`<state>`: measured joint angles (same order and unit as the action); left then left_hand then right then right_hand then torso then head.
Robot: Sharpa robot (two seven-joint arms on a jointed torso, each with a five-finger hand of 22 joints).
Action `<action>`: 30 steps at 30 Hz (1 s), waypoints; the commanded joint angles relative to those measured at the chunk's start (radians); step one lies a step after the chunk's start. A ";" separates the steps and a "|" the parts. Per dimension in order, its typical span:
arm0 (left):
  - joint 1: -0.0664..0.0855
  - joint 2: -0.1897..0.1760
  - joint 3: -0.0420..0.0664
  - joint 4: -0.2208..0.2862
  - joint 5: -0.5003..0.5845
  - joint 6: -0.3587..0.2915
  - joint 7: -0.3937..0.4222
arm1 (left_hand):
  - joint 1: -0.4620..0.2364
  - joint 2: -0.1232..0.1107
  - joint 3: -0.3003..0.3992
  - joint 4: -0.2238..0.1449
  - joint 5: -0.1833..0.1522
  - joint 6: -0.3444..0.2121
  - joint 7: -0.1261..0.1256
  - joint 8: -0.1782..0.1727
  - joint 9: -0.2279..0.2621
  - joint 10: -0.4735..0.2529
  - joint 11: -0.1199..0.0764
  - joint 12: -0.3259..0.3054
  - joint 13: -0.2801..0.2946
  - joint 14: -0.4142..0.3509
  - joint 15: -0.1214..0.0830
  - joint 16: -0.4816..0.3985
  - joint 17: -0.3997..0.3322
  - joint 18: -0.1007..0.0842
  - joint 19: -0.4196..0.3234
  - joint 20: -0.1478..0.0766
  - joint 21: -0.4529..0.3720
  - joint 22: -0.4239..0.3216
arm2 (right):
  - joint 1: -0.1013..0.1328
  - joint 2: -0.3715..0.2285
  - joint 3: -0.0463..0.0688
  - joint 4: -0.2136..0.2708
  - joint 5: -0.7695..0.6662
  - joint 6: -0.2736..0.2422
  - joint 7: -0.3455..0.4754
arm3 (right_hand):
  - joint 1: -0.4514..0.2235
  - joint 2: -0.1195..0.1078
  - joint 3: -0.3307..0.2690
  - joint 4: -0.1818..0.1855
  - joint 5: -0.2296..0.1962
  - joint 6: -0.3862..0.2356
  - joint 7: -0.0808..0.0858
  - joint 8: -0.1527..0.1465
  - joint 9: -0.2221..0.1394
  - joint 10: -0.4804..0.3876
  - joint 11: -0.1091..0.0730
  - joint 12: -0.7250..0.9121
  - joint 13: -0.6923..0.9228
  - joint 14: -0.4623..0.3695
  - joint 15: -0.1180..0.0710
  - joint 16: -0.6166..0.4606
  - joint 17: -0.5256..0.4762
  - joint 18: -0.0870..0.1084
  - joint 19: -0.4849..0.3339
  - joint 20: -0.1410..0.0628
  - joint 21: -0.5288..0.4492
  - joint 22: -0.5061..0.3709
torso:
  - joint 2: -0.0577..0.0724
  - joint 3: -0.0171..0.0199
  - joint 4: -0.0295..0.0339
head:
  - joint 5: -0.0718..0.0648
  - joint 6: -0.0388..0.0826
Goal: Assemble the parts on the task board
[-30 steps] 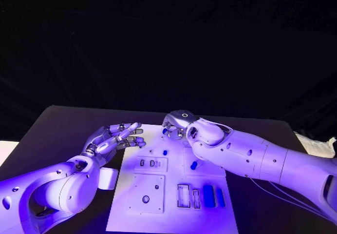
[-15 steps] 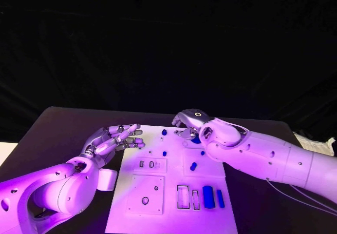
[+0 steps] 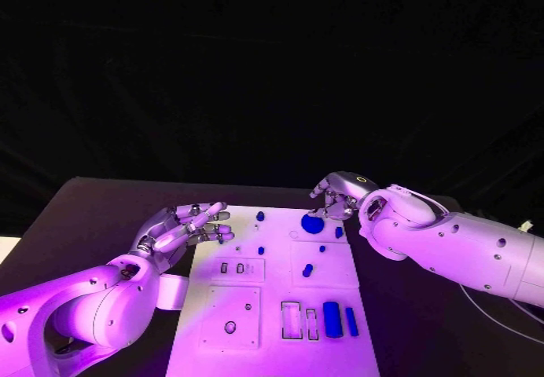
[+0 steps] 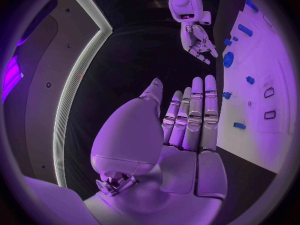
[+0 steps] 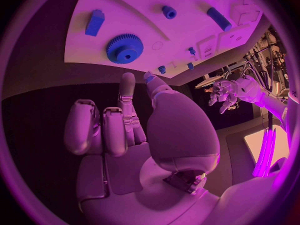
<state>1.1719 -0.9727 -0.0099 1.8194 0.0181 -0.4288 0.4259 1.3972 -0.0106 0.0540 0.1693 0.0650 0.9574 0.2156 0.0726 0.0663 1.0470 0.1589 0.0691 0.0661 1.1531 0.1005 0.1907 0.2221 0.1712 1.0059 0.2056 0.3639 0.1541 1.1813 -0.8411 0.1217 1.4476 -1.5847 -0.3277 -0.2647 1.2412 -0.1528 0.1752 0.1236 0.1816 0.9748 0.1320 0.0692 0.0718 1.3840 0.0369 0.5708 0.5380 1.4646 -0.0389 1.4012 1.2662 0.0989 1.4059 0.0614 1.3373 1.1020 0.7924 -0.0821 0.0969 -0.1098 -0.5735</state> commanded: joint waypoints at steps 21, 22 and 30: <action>0.001 0.002 0.001 -0.004 0.002 0.023 -0.003 | 0.006 0.003 0.001 -0.009 -0.004 -0.001 0.006 -0.007 -0.001 -0.006 0.007 -0.005 -0.001 0.003 0.005 -0.006 0.002 0.010 0.003 0.003 0.007 0.000 | -0.018 0.042 0.001 -0.044 -0.052 0.183 -0.094 | 0.092 0.027 -0.108 0.111 0.025 0.011 0.004 0.021 0.004 0.068 0.011 0.727 0.791 0.086 0.011 0.117 0.198 -0.035 0.038 0.013 0.087 0.145 | 0.001 -0.0013 0.0045 | 0.000 -0.009; 0.001 0.002 0.001 -0.004 0.002 0.023 -0.003 | 0.006 0.003 0.001 -0.009 -0.004 -0.001 0.006 -0.007 -0.001 -0.006 0.007 -0.005 -0.001 0.003 0.005 -0.006 0.002 0.010 0.003 0.003 0.007 0.000 | -0.018 0.042 0.001 -0.043 -0.053 0.183 -0.095 | 0.092 0.028 -0.108 0.111 0.025 0.013 0.004 0.022 0.004 0.070 0.011 0.732 0.796 0.086 0.011 0.117 0.199 -0.035 0.038 0.013 0.088 0.146 | 0.001 -0.0014 0.0051 | -0.001 -0.010; 0.001 0.000 0.001 -0.006 0.002 0.022 -0.004 | 0.006 0.003 0.001 -0.009 -0.004 -0.001 0.006 -0.007 -0.001 -0.006 0.007 -0.005 -0.001 0.003 0.005 -0.006 0.002 0.010 0.003 0.003 0.007 0.000 | -0.020 0.038 0.001 -0.040 -0.056 0.163 -0.095 | 0.097 0.037 -0.108 0.111 0.033 0.023 0.002 0.029 0.006 0.076 0.009 0.751 0.816 0.087 0.010 0.121 0.205 -0.037 0.042 0.013 0.094 0.157 | 0.002 -0.0016 0.0041 | 0.003 -0.011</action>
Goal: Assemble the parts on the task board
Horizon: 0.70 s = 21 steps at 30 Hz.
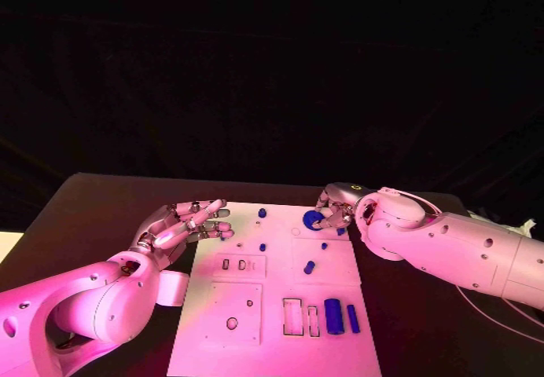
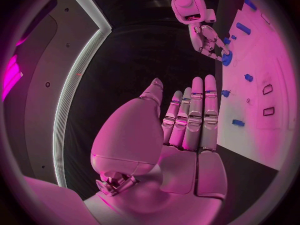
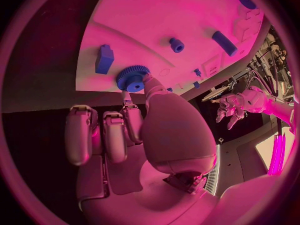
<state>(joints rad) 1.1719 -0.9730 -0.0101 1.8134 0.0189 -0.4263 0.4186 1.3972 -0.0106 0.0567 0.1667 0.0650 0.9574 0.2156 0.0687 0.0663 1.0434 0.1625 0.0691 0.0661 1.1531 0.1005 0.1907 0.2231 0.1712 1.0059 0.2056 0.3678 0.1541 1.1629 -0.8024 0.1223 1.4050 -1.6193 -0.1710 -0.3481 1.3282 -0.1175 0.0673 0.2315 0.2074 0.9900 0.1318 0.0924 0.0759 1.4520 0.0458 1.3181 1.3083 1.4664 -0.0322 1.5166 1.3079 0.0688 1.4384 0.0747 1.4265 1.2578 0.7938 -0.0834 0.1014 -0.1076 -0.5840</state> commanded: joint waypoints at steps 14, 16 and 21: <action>0.001 0.000 0.001 0.001 0.001 0.019 0.003 | 0.006 0.002 -0.001 -0.008 -0.004 -0.002 0.008 -0.004 -0.001 -0.004 0.004 -0.005 -0.001 0.003 0.006 -0.008 0.002 0.010 0.003 0.004 0.003 0.000 | -0.003 0.003 0.000 0.001 -0.028 -0.006 -0.009 | 0.039 0.042 0.022 -0.015 -0.012 0.050 -0.006 0.025 0.009 0.019 -0.007 0.032 0.078 0.087 -0.002 0.011 0.175 -0.010 0.014 -0.004 0.014 0.018 | 0.001 -0.0010 0.0005 | -0.003 -0.003; 0.001 0.000 0.001 0.001 0.001 0.019 0.003 | 0.006 0.002 -0.001 -0.008 -0.004 -0.002 0.008 -0.004 -0.001 -0.004 0.004 -0.005 -0.001 0.003 0.006 -0.008 0.002 0.010 0.003 0.004 0.003 0.000 | -0.003 0.005 0.000 0.000 -0.037 -0.007 -0.012 | 0.040 0.045 0.025 -0.017 -0.022 0.053 -0.007 0.025 0.009 0.020 -0.008 0.034 0.081 0.087 -0.003 0.012 0.178 -0.010 0.014 -0.004 0.015 0.019 | 0.001 -0.0007 0.0004 | -0.003 -0.003; 0.001 -0.001 0.001 0.001 0.001 0.019 0.003 | 0.006 0.002 -0.001 -0.008 -0.004 -0.002 0.008 -0.004 -0.001 -0.004 0.004 -0.005 -0.001 0.003 0.006 -0.008 0.002 0.010 0.003 0.004 0.003 0.000 | -0.004 0.013 0.000 -0.003 -0.056 -0.009 -0.023 | 0.032 0.048 0.026 -0.014 -0.016 0.061 -0.009 0.027 0.010 0.027 -0.010 0.047 0.093 0.087 -0.004 0.013 0.179 -0.011 0.016 -0.005 0.017 0.025 | 0.000 -0.0012 0.0007 | -0.005 -0.006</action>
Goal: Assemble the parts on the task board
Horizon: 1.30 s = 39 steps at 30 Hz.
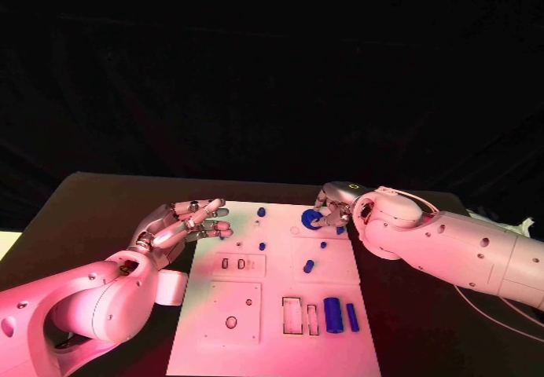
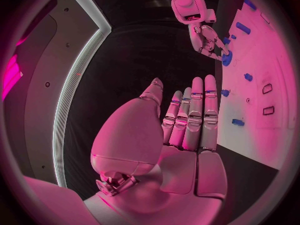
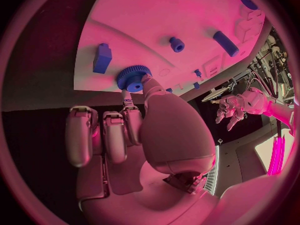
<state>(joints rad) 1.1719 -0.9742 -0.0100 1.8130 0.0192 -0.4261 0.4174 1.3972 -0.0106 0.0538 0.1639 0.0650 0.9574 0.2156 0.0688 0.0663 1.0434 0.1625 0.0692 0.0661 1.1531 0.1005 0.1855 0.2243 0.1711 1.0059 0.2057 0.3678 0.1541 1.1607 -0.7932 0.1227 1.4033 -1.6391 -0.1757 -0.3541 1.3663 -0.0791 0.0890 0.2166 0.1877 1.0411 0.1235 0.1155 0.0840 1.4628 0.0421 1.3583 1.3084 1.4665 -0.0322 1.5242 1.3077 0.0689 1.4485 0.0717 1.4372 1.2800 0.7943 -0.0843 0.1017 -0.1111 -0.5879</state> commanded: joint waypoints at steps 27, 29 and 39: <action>0.001 -0.002 0.001 -0.006 0.001 0.025 0.000 | 0.007 0.003 0.002 -0.007 -0.003 -0.004 0.009 -0.005 -0.001 -0.006 0.005 -0.006 -0.001 0.003 0.006 -0.004 0.002 0.010 0.002 0.004 0.004 0.000 | -0.013 0.077 -0.003 0.194 -0.266 -0.169 -0.099 | -0.013 0.018 0.052 -0.001 0.148 0.049 -0.017 0.001 0.014 0.032 -0.021 0.032 0.124 0.089 -0.017 0.009 0.188 -0.019 0.022 -0.015 0.026 0.042 | 0.001 -0.0014 0.0016 | 0.003 0.000; 0.001 -0.002 0.001 -0.006 0.001 0.025 -0.001 | 0.007 0.003 0.002 -0.007 -0.003 -0.004 0.009 -0.005 -0.001 -0.006 0.005 -0.006 -0.001 0.003 0.006 -0.004 0.002 0.010 0.002 0.004 0.004 0.000 | -0.013 0.098 -0.008 0.188 -0.272 -0.163 -0.098 | -0.013 0.017 0.053 -0.001 0.147 0.049 -0.017 0.000 0.014 0.032 -0.021 0.031 0.124 0.089 -0.017 0.010 0.189 -0.019 0.022 -0.016 0.026 0.042 | 0.001 -0.0010 0.0007 | 0.004 0.000; 0.001 0.002 0.001 -0.006 0.001 0.028 -0.002 | 0.007 0.003 0.002 -0.007 -0.003 -0.004 0.009 -0.005 -0.001 -0.006 0.005 -0.006 -0.001 0.003 0.006 -0.004 0.002 0.010 0.002 0.004 0.004 0.000 | -0.015 0.184 -0.029 0.113 -0.277 -0.120 -0.092 | -0.017 0.011 0.059 -0.001 0.130 0.047 -0.015 -0.006 0.014 0.031 -0.019 0.028 0.123 0.089 -0.016 0.009 0.187 -0.019 0.022 -0.015 0.026 0.043 | 0.001 -0.0014 0.0060 | 0.005 -0.003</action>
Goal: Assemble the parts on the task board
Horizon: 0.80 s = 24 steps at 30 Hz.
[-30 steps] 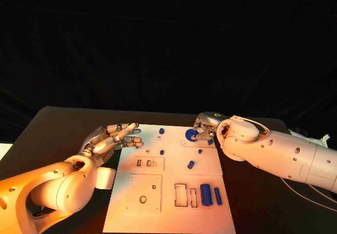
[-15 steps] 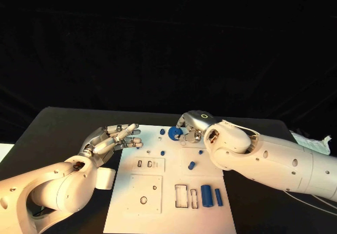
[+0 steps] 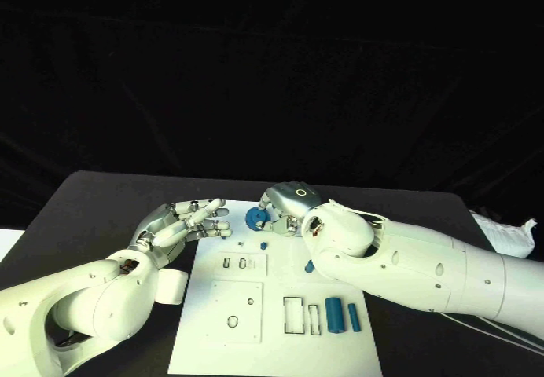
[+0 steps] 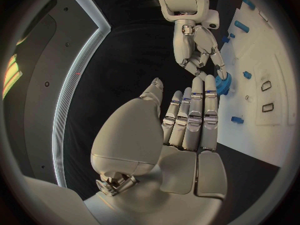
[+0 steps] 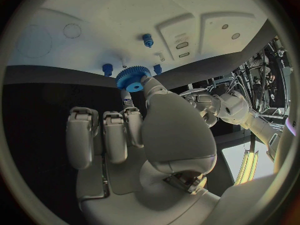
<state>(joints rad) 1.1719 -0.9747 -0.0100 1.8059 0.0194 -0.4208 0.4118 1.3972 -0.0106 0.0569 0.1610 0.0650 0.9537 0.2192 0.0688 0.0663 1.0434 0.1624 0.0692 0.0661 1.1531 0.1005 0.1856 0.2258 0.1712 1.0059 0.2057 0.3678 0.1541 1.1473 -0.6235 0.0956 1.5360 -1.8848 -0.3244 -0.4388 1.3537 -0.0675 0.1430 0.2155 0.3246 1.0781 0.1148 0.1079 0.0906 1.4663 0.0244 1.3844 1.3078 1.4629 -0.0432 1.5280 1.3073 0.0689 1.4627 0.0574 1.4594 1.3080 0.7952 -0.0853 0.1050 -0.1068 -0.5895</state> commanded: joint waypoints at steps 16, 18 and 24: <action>0.001 0.006 0.001 -0.002 0.001 0.024 0.003 | 0.007 0.003 -0.001 -0.004 -0.004 0.000 0.005 -0.005 -0.001 -0.006 0.005 -0.006 -0.001 0.003 0.006 -0.004 0.001 0.010 0.002 0.004 0.004 0.000 | -0.008 0.061 -0.008 -0.084 -0.034 0.068 -0.066 | -0.012 -0.009 0.008 0.000 -0.024 0.006 -0.003 -0.006 0.007 0.025 0.001 -0.004 0.121 0.091 -0.004 0.002 0.182 -0.019 0.007 0.001 0.004 0.015 | 0.000 0.0002 -0.0014 | 0.000 -0.005; 0.001 0.006 0.001 -0.003 0.001 0.024 0.003 | 0.007 0.003 -0.001 -0.004 -0.004 0.000 0.005 -0.005 -0.001 -0.006 0.005 -0.006 -0.001 0.003 0.006 -0.004 0.001 0.010 0.002 0.004 0.004 0.000 | -0.008 0.062 -0.008 -0.085 -0.036 0.071 -0.075 | -0.013 -0.011 0.009 0.000 -0.027 0.005 -0.002 -0.008 0.007 0.023 0.001 -0.009 0.118 0.091 -0.003 0.001 0.180 -0.019 0.008 0.001 0.004 0.016 | 0.001 0.0007 -0.0015 | -0.001 -0.006; 0.001 0.007 0.001 -0.004 0.001 0.025 0.001 | 0.009 0.003 0.000 -0.007 -0.003 -0.001 0.005 -0.005 -0.001 -0.006 0.005 -0.006 -0.001 0.002 0.007 -0.005 0.002 0.010 0.002 0.004 0.004 0.000 | -0.008 0.067 -0.008 -0.086 -0.055 0.058 -0.108 | -0.022 -0.017 0.009 0.003 -0.032 -0.001 0.001 -0.015 0.007 0.020 0.004 -0.015 0.115 0.090 -0.001 -0.001 0.177 -0.019 0.007 0.003 0.004 0.016 | 0.001 0.0015 -0.0009 | -0.003 -0.005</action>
<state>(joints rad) 1.1719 -0.9697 -0.0101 1.8017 0.0196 -0.4171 0.4098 1.3972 -0.0106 0.0569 0.1611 0.0650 0.9537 0.2192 0.0687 0.0663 1.0398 0.1660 0.0692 0.0662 1.1531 0.1005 0.1856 0.2272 0.1712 1.0059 0.2057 0.3678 0.1541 1.1417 -0.5585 0.0889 1.4517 -1.9096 -0.2840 -0.5006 1.3369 -0.0845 0.1468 0.2192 0.2977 1.0787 0.1139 0.0988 0.0977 1.4663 0.0245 1.3727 1.3077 1.4629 -0.0431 1.5280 1.3080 0.0690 1.4626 0.0575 1.4593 1.3076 0.7957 -0.0845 0.1034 -0.1081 -0.5952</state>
